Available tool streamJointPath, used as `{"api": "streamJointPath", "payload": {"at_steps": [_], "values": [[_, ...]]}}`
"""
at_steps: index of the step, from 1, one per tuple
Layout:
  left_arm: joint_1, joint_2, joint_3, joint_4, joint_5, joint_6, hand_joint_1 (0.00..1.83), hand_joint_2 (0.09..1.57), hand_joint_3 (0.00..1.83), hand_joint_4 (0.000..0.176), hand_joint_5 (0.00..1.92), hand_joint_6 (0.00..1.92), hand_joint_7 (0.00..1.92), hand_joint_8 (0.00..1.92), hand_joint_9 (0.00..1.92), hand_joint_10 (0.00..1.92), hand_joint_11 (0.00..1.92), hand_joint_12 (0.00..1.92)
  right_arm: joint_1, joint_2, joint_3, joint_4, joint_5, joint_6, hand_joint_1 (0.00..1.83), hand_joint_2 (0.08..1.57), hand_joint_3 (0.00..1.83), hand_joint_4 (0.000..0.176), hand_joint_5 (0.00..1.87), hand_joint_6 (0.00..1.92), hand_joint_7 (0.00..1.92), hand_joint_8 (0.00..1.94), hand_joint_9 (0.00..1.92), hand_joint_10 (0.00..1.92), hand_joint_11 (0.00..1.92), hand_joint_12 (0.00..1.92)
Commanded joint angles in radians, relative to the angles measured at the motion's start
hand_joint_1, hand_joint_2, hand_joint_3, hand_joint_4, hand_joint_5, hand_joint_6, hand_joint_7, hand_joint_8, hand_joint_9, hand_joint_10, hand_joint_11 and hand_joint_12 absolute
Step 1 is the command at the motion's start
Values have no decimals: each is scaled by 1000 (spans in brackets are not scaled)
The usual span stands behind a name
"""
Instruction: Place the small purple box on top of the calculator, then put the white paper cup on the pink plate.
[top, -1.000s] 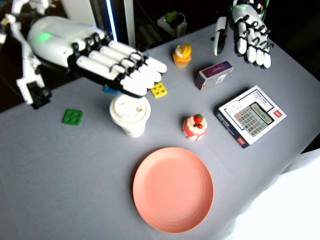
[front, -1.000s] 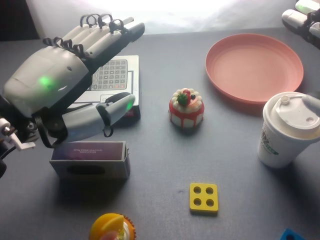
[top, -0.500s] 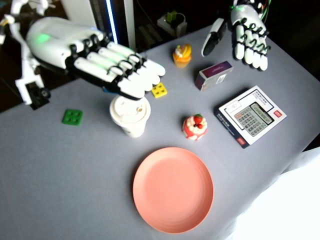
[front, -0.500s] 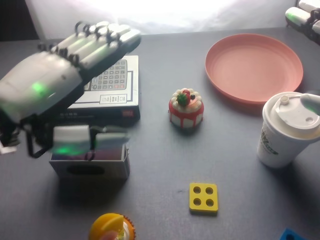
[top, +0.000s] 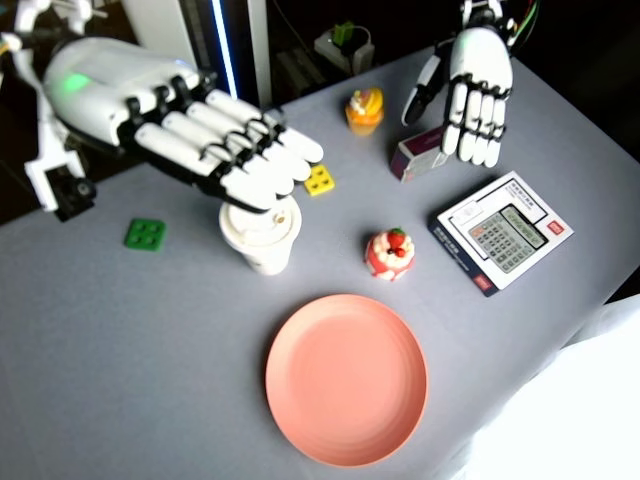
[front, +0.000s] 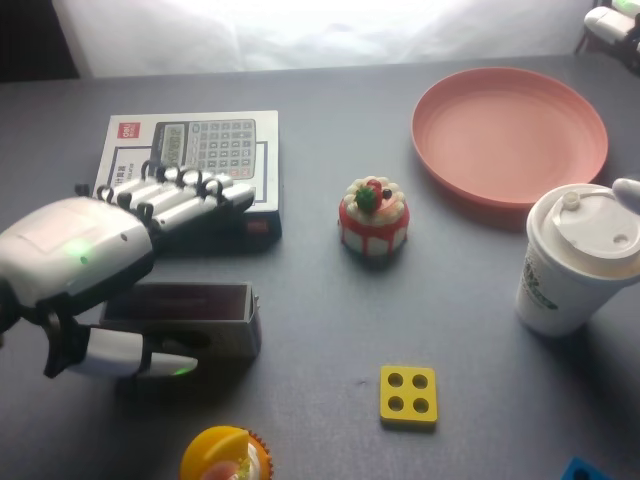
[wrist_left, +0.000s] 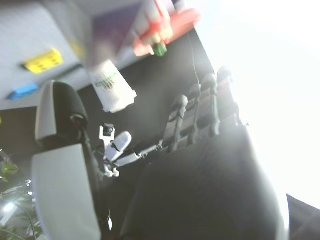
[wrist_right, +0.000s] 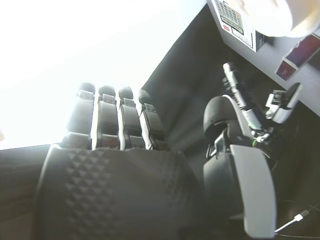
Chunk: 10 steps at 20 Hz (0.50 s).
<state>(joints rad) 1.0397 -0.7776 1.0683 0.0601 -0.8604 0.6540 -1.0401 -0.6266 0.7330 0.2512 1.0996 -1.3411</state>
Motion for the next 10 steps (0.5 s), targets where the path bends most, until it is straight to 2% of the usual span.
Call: {"api": "streamJointPath", "payload": {"at_steps": [1, 3, 6, 7, 8, 9, 10], "values": [[-7, -18, -1, -1, -104, -2, 991, 966, 0, 18, 0, 0, 14, 6, 0, 0, 0, 0, 6, 1, -1, 5, 127, -5, 267, 1322, 8, 0, 0, 0, 0, 0, 0, 0, 0, 0], [-1, -36, 7, -3, -89, -4, 1023, 982, 0, 18, 3, 1, 53, 18, 10, 4, 0, 0, 3, 1, -2, 10, 131, -5, 277, 1326, 9, 0, 0, 0, 0, 0, 0, 0, 0, 0], [14, -50, 19, -20, -82, -7, 1055, 1013, 7, 11, 67, 9, 199, 23, 126, 35, 6, 2, 0, 1, -3, 11, 133, -5, 234, 1324, 6, 0, 0, 0, 0, 0, 0, 0, 19, 10], [19, -53, 23, -26, -82, -7, 1067, 1056, 0, 0, 125, 3, 258, 4, 195, 10, 0, 459, -2, -1, -3, 11, 133, -5, 220, 1323, 5, 0, 0, 0, 0, 0, 0, 0, 13, 10], [21, -56, 26, -31, -79, -7, 1078, 1079, 0, 0, 195, 16, 299, 8, 234, 13, 0, 878, -3, -1, -3, 11, 133, -5, 218, 1327, 6, 0, 0, 0, 0, 0, 0, 0, 19, 16], [23, -60, 31, -35, -73, -7, 1094, 1085, 0, 0, 253, 27, 355, 20, 293, 34, 0, 1147, -3, -1, -3, 11, 133, -5, 221, 1331, 7, 0, 0, 0, 0, 0, 0, 0, 22, 19], [25, -65, 37, -41, -69, -7, 1084, 1110, 1, 0, 344, 52, 489, 64, 462, 119, 0, 1406, -3, -1, -3, 11, 134, -5, 224, 1329, 5, 0, 0, 0, 0, 0, 0, 0, 15, 19]]}}
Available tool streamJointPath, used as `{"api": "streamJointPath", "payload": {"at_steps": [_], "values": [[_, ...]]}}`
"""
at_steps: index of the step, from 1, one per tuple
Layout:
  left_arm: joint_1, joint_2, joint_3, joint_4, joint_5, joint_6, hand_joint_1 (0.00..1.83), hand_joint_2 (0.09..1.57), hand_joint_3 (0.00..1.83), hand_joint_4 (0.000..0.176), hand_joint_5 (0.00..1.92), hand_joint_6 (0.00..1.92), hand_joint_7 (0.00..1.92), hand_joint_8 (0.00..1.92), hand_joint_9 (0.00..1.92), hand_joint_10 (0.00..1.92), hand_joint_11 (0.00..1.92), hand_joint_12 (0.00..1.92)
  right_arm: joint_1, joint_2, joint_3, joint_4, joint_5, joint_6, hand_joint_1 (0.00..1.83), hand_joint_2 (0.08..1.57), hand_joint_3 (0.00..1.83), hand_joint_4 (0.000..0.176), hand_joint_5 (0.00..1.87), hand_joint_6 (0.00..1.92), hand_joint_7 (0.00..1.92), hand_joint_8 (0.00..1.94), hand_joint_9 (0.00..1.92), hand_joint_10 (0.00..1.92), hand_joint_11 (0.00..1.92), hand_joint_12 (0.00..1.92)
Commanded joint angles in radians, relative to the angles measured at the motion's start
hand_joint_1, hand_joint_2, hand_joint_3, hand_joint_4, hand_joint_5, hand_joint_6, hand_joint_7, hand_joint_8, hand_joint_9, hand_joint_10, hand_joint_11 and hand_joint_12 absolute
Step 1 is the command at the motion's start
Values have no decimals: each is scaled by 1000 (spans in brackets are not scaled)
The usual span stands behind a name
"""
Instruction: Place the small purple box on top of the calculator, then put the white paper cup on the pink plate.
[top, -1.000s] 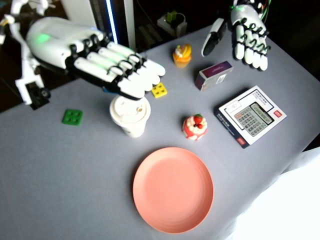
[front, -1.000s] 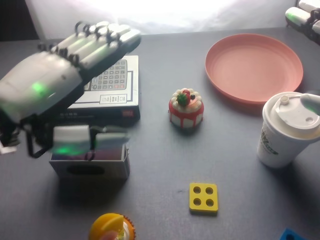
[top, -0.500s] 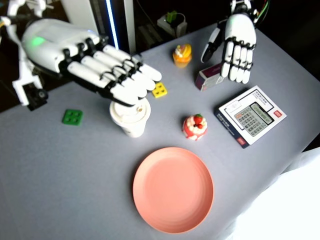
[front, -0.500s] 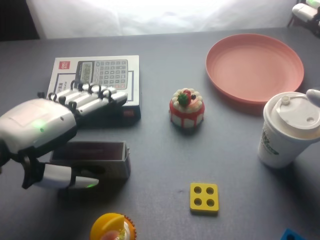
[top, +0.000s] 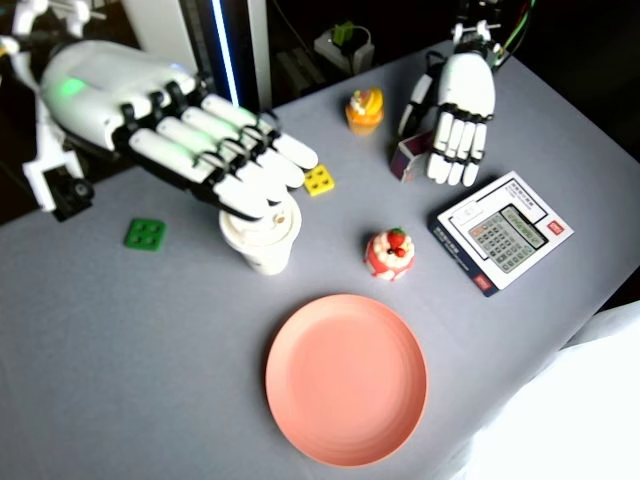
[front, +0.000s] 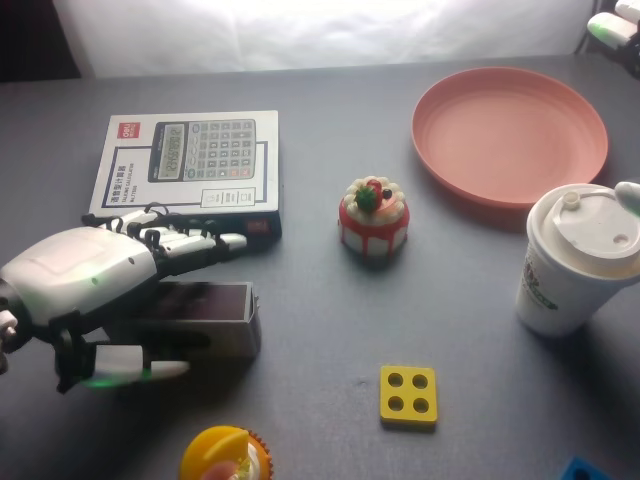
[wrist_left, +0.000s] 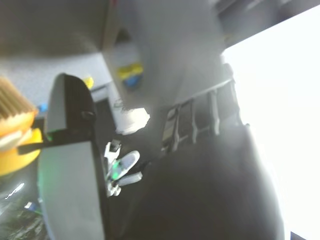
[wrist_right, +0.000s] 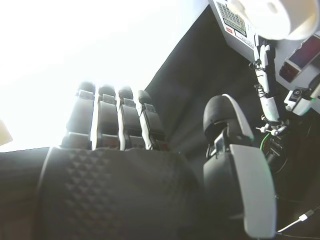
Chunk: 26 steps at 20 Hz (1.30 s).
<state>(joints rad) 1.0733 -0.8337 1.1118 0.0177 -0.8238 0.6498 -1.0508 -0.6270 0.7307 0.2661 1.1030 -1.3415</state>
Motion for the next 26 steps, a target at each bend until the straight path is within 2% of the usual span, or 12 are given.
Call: {"api": "streamJointPath", "payload": {"at_steps": [1, 2, 3, 4, 6, 12, 13, 14, 16, 19, 25, 26], "values": [[-7, -14, -1, -3, -102, -3, 1072, 1153, 0, 0, 475, 27, 649, 159, 446, 716, 38, 1624, 8, 0, -1, -3, 130, -4, 231, 1334, 7, 0, 0, 0, 0, 0, 0, 0, 2, 15], [-7, -20, 5, -8, -99, -3, 1094, 1163, 0, 0, 581, 34, 722, 313, 470, 1039, 124, 1691, 8, 0, -1, -3, 130, -4, 223, 1331, 5, 0, 0, 0, 0, 0, 0, 0, 0, 14], [-7, -23, 9, -11, -96, -3, 1171, 1232, 3, 0, 604, 1079, 821, 1169, 624, 1312, 385, 1819, 8, 0, -1, -3, 131, -3, 213, 1332, 5, 0, 0, 0, 0, 0, 0, 0, 23, 29], [-7, -25, 13, -13, -94, -3, 1179, 1270, 5, 0, 574, 1323, 797, 1445, 699, 1460, 532, 1895, 8, 0, -1, -3, 131, -3, 224, 1339, 0, 0, 0, 0, 0, 0, 0, 0, 4, 225], [-7, -24, 14, -14, -102, -3, 1215, 1230, 0, 0, 715, 1151, 853, 1472, 929, 1568, 873, 1920, 8, 0, -1, -3, 131, -3, 222, 1336, 0, 0, 0, 0, 0, 0, 0, 0, 0, 426], [-9, 43, -23, -34, -264, -1, 1208, 1243, 3, 0, 758, 1103, 754, 1620, 954, 1912, 1065, 1921, 7, 0, -1, -2, 132, -1, 239, 1332, 0, 0, 0, 0, 0, 0, 0, 0, 0, 726], [-12, 49, -24, -44, -290, 5, 1209, 1228, 0, 0, 763, 1249, 774, 1446, 995, 1919, 1098, 1921, 7, 0, -1, 0, 133, -1, 244, 1331, 0, 0, 0, 0, 0, 0, 1, 0, 0, 856], [-20, 54, -22, -57, -309, 18, 1213, 1231, 0, 0, 780, 1065, 778, 1579, 979, 1921, 1082, 1921, 7, -1, -1, 0, 134, -1, 243, 1331, 0, 0, 0, 0, 0, 0, 0, 0, 0, 882], [-55, 54, -9, -87, -311, 56, 1145, 1171, 0, 0, 874, 1123, 873, 1687, 1043, 1921, 1157, 1921, 7, -3, -1, 1, 136, -1, 235, 1328, 0, 0, 0, 0, 0, 0, 10, 6, 0, 957], [-146, 5, 64, -125, -254, 77, 1234, 1189, 0, 0, 786, 1046, 910, 1348, 905, 1310, 824, 1774, 7, -5, -1, 3, 140, -1, 231, 1333, 1, 0, 0, 0, 0, 0, 0, 0, 0, 919], [-289, -115, 236, -194, -77, 82, 1224, 1206, 1, 0, 781, 1247, 812, 1336, 932, 1719, 963, 1921, 2, -8, -1, 7, 140, -1, 243, 1319, 0, 0, 0, 0, 0, 0, 0, 0, 0, 693], [-311, -142, 274, -209, -36, 82, 1222, 1227, 3, 0, 770, 1056, 789, 1532, 825, 1693, 844, 1921, 0, -10, 1, 11, 140, -1, 248, 1318, 0, 0, 0, 0, 0, 0, 0, 0, 0, 685]]}}
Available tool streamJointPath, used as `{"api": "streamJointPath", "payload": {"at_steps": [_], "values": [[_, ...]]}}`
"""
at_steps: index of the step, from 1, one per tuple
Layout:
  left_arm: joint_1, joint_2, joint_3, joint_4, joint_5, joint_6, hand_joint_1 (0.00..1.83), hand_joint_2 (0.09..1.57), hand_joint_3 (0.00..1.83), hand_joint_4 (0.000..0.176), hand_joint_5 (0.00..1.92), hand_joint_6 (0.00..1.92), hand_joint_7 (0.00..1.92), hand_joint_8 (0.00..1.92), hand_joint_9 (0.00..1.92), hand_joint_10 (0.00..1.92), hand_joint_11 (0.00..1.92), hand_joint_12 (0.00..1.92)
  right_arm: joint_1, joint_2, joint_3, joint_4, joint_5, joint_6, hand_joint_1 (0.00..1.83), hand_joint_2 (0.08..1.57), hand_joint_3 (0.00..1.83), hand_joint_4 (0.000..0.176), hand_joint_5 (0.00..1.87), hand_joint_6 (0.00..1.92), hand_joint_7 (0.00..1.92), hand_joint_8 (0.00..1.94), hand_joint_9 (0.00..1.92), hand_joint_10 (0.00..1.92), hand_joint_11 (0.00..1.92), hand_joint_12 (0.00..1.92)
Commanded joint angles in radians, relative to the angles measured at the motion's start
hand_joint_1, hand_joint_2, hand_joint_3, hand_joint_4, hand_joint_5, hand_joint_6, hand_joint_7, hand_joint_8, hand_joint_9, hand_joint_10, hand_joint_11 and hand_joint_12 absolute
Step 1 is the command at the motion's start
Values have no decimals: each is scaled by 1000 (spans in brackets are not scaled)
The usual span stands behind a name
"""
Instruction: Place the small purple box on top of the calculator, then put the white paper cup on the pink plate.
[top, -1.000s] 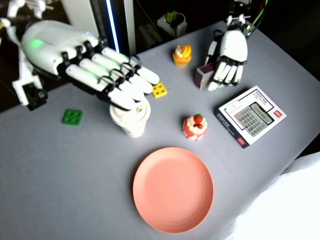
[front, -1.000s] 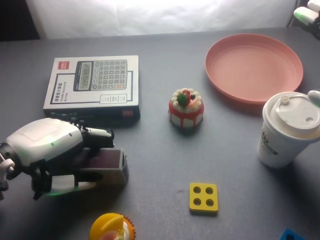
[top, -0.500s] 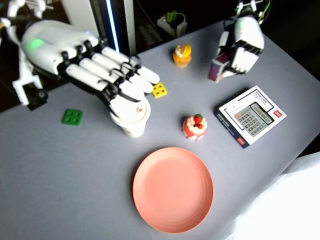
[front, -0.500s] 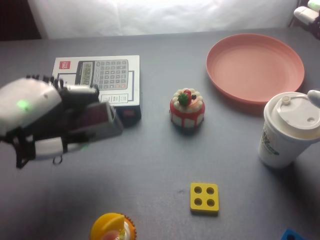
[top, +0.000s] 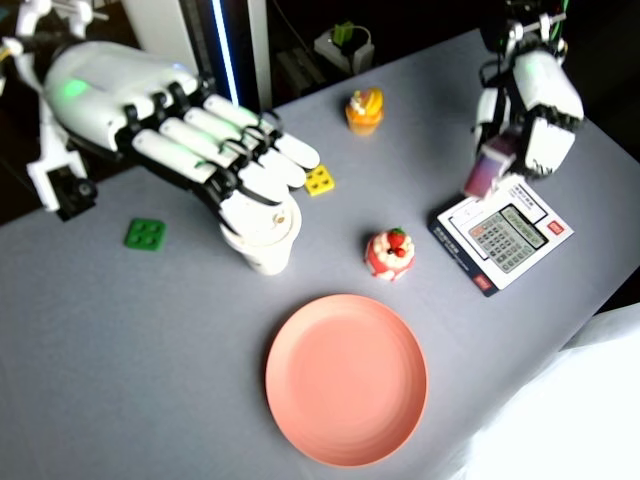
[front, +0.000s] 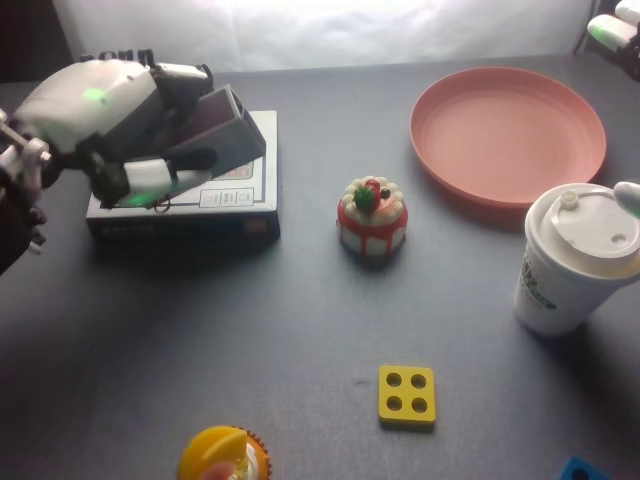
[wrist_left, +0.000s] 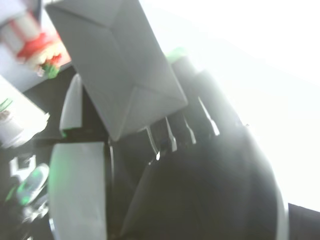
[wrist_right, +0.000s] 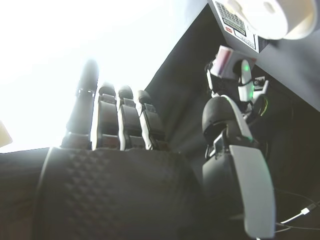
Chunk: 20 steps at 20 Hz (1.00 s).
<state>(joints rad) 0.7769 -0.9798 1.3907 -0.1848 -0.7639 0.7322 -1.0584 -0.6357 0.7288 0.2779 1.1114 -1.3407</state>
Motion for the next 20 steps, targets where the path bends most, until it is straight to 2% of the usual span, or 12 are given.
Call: {"api": "streamJointPath", "payload": {"at_steps": [1, 3, 6, 7, 8, 9, 10, 12, 14, 16, 17, 20], "values": [[-28, -11, 17, -14, -69, 0, 1223, 1224, 0, 0, 773, 1033, 803, 1532, 770, 1603, 777, 1921, 5, -3, 3, 2, 132, -2, 240, 1319, 0, 0, 0, 0, 0, 0, 0, 0, 0, 515], [-52, -42, 56, -24, -15, 4, 1234, 1196, 0, 0, 847, 936, 839, 1484, 756, 1709, 802, 1921, 2, -5, 4, 4, 132, -2, 263, 1324, 2, 0, 0, 0, 0, 0, 0, 0, 0, 248], [-70, -74, 97, -43, 42, 20, 1235, 1188, 0, 0, 855, 953, 847, 1443, 700, 1584, 702, 1921, 1, -6, 5, 6, 132, -2, 238, 1322, 1, 0, 0, 0, 0, 0, 0, 0, 0, 184], [-71, -81, 107, -60, 59, 35, 1207, 1242, 4, 0, 632, 1273, 847, 1420, 701, 1393, 635, 1839, 1, -6, 5, 6, 132, -2, 272, 1321, 0, 0, 0, 0, 0, 0, 0, 0, 0, 76], [-71, -82, 108, -71, 67, 50, 1207, 1242, 4, 0, 632, 1273, 847, 1420, 701, 1393, 635, 1839, 0, -6, 5, 7, 132, -2, 272, 1321, 0, 0, 0, 0, 0, 0, 0, 0, 0, 76], [-71, -82, 108, -79, 74, 67, 1279, 1234, 2, 0, 544, 613, 751, 1403, 623, 1093, 423, 1701, -1, -6, 5, 11, 132, 0, 270, 1318, 0, 0, 0, 0, 0, 0, 0, 0, 0, 194], [-71, -82, 108, -82, 78, 72, 1047, 1193, 0, 0, 375, 68, 389, 197, 307, 361, 26, 1283, -3, -6, 5, 14, 132, 1, 276, 1315, 0, 0, 0, 0, 0, 0, 0, 0, 0, 484], [-70, -78, 103, -85, 70, 72, 939, 1158, 0, 13, 242, 2, 186, 10, 94, 58, 0, 910, -5, -6, 5, 15, 132, 6, 270, 1311, 0, 0, 0, 0, 0, 0, 0, 0, 0, 732], [-70, -70, 90, -83, 54, 73, 887, 1141, 0, 17, 148, 0, 71, 1, 18, 11, 0, 796, -5, -6, 4, 15, 133, 8, 276, 1319, 2, 0, 0, 0, 0, 0, 0, 0, 0, 756], [-69, -51, 63, -72, 17, 75, 775, 1109, 0, 56, 34, 0, 4, 0, 0, 0, 0, 510, -5, -6, 2, 15, 138, 8, 295, 1318, 2, 0, 0, 0, 0, 0, 0, 0, 0, 753], [-68, -38, 43, -66, -5, 82, 679, 1085, 1, 101, 0, 0, 0, 0, 0, 0, 0, 160, -5, -6, 1, 15, 141, 8, 292, 1313, 0, 0, 0, 0, 0, 0, 0, 0, 0, 826], [-58, 18, -28, -41, -106, 85, 591, 1064, 0, 112, 0, 0, 0, 0, 0, 0, 6, 9, -9, 3, -6, 10, 150, 22, 280, 1317, 0, 0, 0, 0, 0, 0, 0, 0, 0, 1052]]}}
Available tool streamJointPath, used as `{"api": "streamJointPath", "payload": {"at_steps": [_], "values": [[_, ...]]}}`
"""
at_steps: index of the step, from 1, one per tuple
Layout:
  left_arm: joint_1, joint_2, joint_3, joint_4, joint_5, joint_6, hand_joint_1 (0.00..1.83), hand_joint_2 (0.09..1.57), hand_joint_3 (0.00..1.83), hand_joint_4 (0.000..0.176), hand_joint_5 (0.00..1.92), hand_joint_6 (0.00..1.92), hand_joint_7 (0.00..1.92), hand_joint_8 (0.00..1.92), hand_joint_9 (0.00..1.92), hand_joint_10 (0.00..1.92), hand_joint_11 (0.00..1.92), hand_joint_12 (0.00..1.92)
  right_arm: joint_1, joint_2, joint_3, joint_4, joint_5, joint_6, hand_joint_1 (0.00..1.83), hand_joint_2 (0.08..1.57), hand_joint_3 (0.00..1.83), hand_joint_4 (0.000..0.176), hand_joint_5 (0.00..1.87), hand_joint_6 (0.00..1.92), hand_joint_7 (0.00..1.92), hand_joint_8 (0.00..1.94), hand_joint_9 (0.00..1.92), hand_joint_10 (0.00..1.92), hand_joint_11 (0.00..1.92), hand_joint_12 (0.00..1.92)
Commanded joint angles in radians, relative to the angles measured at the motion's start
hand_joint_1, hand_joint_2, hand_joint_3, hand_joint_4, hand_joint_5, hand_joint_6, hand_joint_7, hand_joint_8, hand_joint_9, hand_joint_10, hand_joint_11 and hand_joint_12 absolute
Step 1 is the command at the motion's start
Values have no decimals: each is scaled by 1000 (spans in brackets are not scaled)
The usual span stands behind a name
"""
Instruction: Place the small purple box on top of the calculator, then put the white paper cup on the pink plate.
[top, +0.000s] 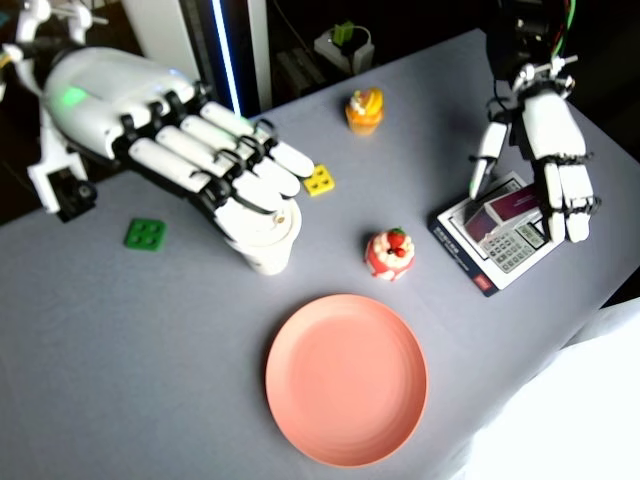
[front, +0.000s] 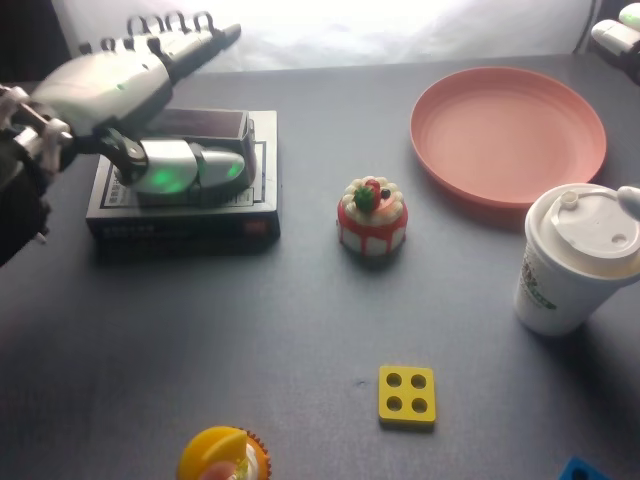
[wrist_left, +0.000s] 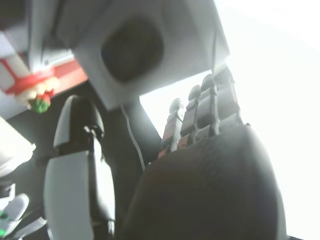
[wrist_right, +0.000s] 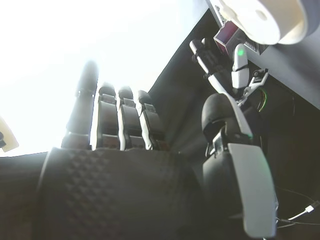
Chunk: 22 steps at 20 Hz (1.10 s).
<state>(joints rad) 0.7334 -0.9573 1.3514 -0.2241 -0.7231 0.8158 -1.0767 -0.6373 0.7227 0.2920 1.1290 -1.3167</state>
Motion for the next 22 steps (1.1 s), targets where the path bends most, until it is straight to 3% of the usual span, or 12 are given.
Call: {"api": "streamJointPath", "payload": {"at_steps": [1, 2, 4, 7, 8, 9, 10, 11, 15, 16, 17, 22], "values": [[-8, 14, -13, 5, -183, 2, 590, 1060, 0, 118, 0, 0, 0, 0, 0, 0, 25, 13, 5, 9, 2, -10, 136, 23, 288, 1313, 0, 0, 0, 0, 0, 0, 0, 0, 0, 1136], [-3, 31, -34, 15, -213, 1, 613, 1070, 1, 98, 0, 0, 0, 0, 0, 0, 4, 2, 0, 13, 5, -19, 139, 53, 304, 1311, 0, 0, 0, 0, 0, 0, 0, 0, 0, 1240], [8, 61, -75, 38, -271, 1, 596, 1077, 4, 99, 0, 0, 0, 0, 0, 0, 4, 3, -14, 19, 16, -40, 143, 122, 263, 1282, 0, 0, 0, 0, 0, 0, 9, 6, 0, 1072], [46, 97, -135, 63, -389, -25, 534, 1093, 7, 135, 0, 0, 0, 0, 0, 0, 26, 20, -34, 22, 33, -81, 143, 212, 438, 1151, 0, 9, 0, 0, 0, 0, 28, 19, 0, 1044], [58, 104, -147, 70, -419, -34, 529, 1099, 9, 140, 3, 1, 0, 0, 0, 0, 21, 22, -38, 22, 39, -94, 142, 240, 472, 1123, 0, 0, 0, 0, 0, 0, 29, 25, 0, 994], [67, 110, -161, 73, -446, -35, 503, 1108, 12, 137, 0, 0, 0, 0, 0, 0, 14, 24, -41, 22, 47, -105, 138, 269, 520, 1099, 0, 0, 0, 0, 0, 0, 5, 4, 0, 701], [78, 115, -174, 78, -473, -35, 503, 1108, 12, 137, 0, 0, 0, 0, 0, 0, 14, 24, -41, 20, 54, -112, 130, 289, 520, 1099, 0, 0, 0, 0, 0, 0, 5, 4, 0, 701], [84, 119, -186, 83, -494, -35, 497, 1110, 12, 136, 0, 0, 0, 0, 0, 0, 13, 25, -41, 18, 58, -115, 119, 298, 529, 1090, 0, 1, 0, 0, 0, 0, 0, 0, 0, 507], [113, 125, -216, 107, -581, -56, 461, 1167, 22, 138, 0, 0, 0, 0, 0, 0, 0, 0, -37, -8, 81, -122, 65, 318, 590, 1018, 0, 1, 0, 0, 0, 0, 0, 0, 0, 626], [118, 127, -222, 108, -595, -57, 469, 1186, 29, 120, 0, 0, 0, 0, 0, 0, 0, 0, -35, -16, 88, -124, 52, 326, 536, 1007, 0, 0, 0, 0, 0, 0, 13, 7, 0, 786], [124, 129, -229, 110, -616, -57, 470, 1186, 28, 118, 0, 0, 0, 0, 0, 0, 0, 0, -31, -28, 99, -127, 31, 335, 535, 1000, 0, 0, 0, 0, 0, 0, 20, 11, 0, 872], [146, 137, -251, 119, -675, -63, 553, 1185, 14, 116, 10, 3, 0, 0, 0, 0, 10, 6, 16, -83, 141, -133, -76, 337, 607, 966, 0, 0, 0, 0, 0, 0, 0, 0, 0, 834]]}}
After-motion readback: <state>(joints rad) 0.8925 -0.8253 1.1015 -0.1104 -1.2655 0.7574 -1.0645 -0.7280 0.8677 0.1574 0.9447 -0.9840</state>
